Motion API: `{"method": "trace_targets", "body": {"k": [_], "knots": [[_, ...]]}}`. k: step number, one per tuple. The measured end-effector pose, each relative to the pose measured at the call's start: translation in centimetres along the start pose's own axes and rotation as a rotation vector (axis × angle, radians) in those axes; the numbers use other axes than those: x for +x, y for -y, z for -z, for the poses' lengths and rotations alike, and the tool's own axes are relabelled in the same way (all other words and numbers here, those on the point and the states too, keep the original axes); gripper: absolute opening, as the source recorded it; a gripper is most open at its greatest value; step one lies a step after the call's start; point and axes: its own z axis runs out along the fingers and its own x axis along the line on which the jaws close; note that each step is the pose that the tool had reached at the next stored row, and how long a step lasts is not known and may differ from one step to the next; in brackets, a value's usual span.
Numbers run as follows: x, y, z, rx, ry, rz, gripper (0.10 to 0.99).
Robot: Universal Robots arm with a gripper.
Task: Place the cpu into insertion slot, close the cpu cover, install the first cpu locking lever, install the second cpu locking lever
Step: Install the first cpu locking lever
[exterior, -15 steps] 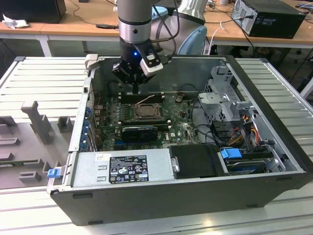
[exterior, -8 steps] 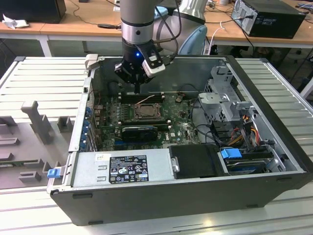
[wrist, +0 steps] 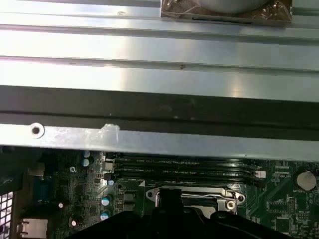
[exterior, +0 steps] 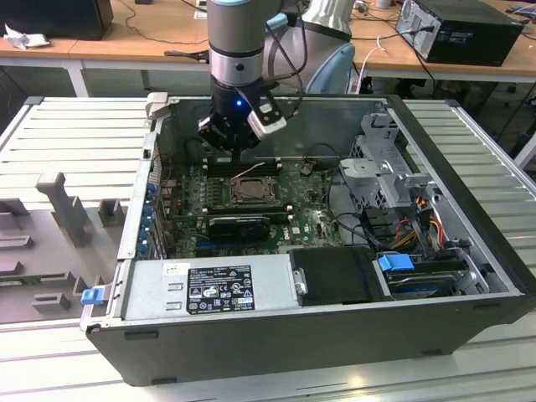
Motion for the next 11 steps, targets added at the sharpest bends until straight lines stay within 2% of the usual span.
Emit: {"method": "trace_targets", "body": {"k": [1, 2, 11], "knots": [[-1.13, -0.23, -0.59, 0.001, -0.0007, 0.006, 0.106], [-2.21, -0.79, -1.13, 0.001, -0.0008, 0.006, 0.106], [-3.19, -0.64, -1.89, 0.001, -0.0007, 0.007, 0.106]]}}
